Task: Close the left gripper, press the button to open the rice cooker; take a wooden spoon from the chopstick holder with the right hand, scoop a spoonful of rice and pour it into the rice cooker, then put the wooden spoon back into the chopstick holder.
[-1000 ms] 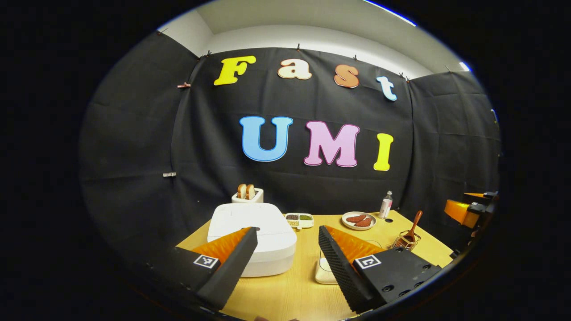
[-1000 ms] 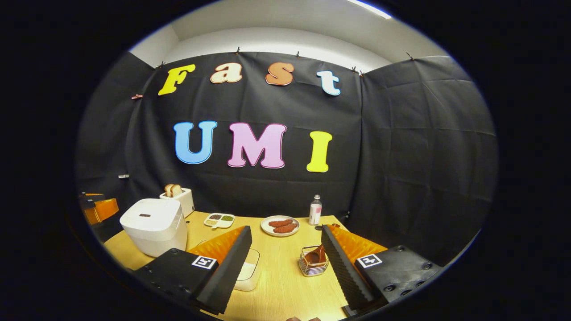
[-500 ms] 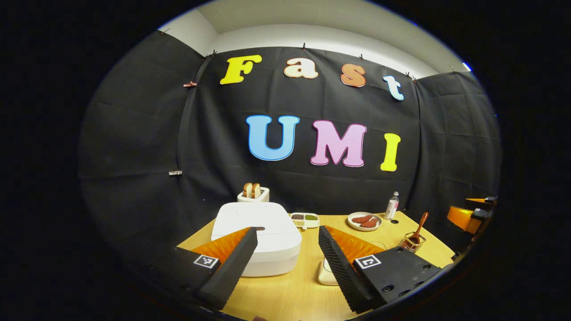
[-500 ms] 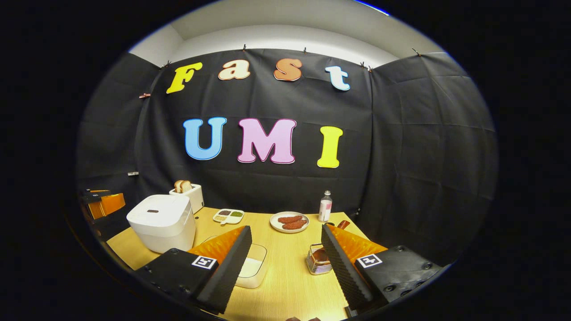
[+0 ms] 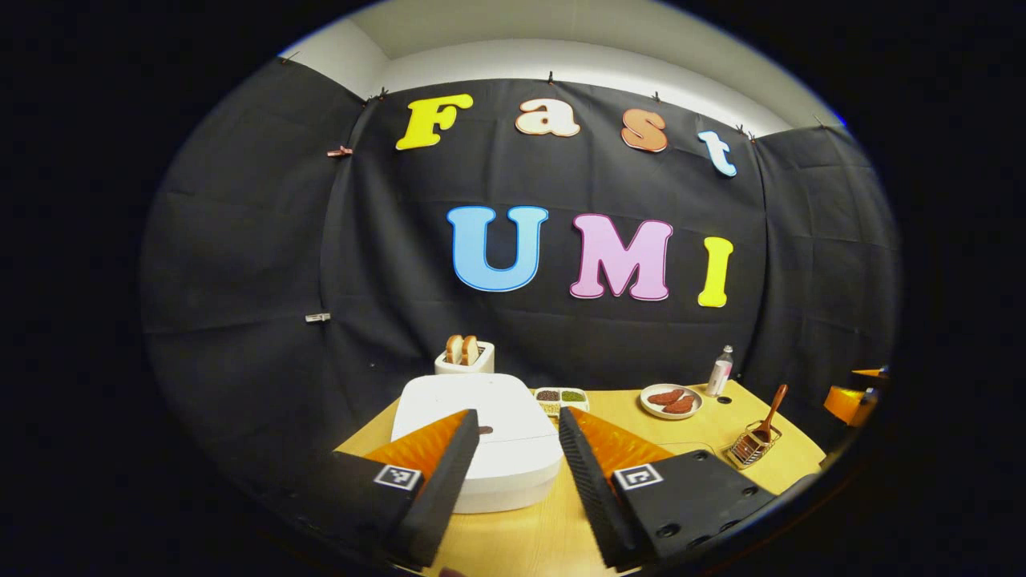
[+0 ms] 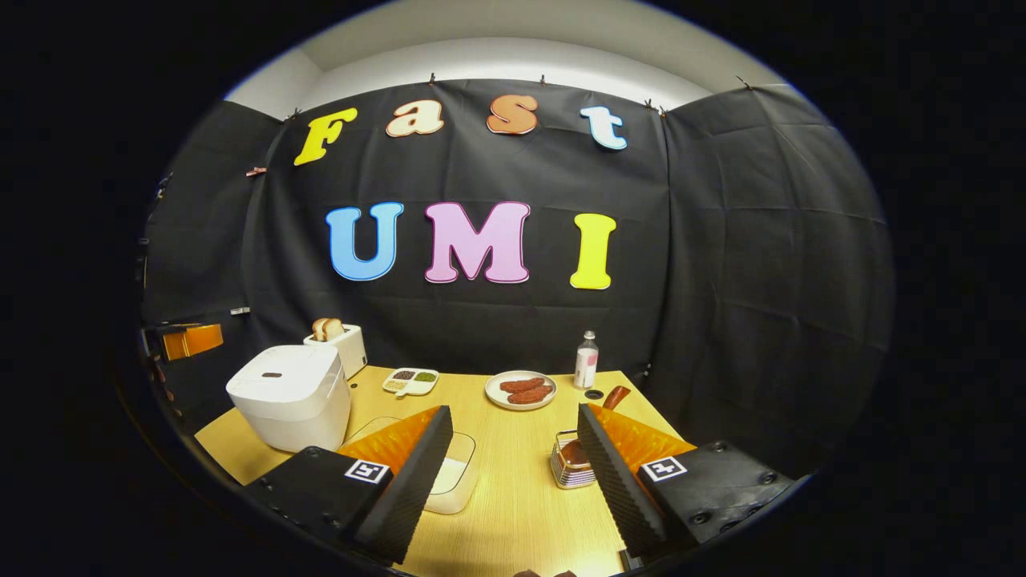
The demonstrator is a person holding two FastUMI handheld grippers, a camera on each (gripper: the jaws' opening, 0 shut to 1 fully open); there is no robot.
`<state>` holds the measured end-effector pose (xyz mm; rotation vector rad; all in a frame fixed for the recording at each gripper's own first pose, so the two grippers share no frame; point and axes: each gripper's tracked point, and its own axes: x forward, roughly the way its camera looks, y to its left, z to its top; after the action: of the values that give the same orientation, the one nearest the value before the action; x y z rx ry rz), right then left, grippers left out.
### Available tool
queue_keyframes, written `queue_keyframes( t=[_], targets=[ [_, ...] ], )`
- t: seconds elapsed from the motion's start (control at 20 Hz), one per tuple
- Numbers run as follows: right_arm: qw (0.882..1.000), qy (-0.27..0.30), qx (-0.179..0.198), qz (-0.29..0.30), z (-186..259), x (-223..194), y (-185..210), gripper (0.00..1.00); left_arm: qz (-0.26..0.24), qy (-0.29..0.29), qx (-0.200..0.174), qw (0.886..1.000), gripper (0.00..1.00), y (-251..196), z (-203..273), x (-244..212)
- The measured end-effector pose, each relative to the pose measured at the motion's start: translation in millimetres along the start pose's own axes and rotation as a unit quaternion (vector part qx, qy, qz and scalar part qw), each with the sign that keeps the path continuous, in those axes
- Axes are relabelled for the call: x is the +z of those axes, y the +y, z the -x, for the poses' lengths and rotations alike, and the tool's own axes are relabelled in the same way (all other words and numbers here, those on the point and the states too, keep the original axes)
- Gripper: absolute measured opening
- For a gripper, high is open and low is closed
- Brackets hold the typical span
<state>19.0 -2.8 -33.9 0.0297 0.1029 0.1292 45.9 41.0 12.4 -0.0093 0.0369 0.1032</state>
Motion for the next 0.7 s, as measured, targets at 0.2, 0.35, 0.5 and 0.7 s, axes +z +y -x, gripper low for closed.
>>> queue_keyframes(
  t=[0.2, 0.35, 0.5, 0.7],
  targets=[
    [1.0, 0.001, -0.004, -0.002, -7, 0, -8, 0.98, 0.001, 0.026, 0.006, 1.0, 0.42, 12, -32, 1],
    [1.0, 0.001, -0.004, 0.005, -10, 1, -11, 0.98, 0.005, 0.036, 0.01, 0.999, 0.23, 24, -59, 7],
    [1.0, -0.001, -0.009, 0.01, -15, 3, -16, 0.98, 0.007, 0.055, 0.032, 0.998, 0.08, 48, -91, 1],
    [1.0, 0.009, -0.015, 0.012, -17, -2, -23, 0.98, 0.03, 0.126, 0.013, 0.991, 0.07, 56, -133, -37]
  ],
)
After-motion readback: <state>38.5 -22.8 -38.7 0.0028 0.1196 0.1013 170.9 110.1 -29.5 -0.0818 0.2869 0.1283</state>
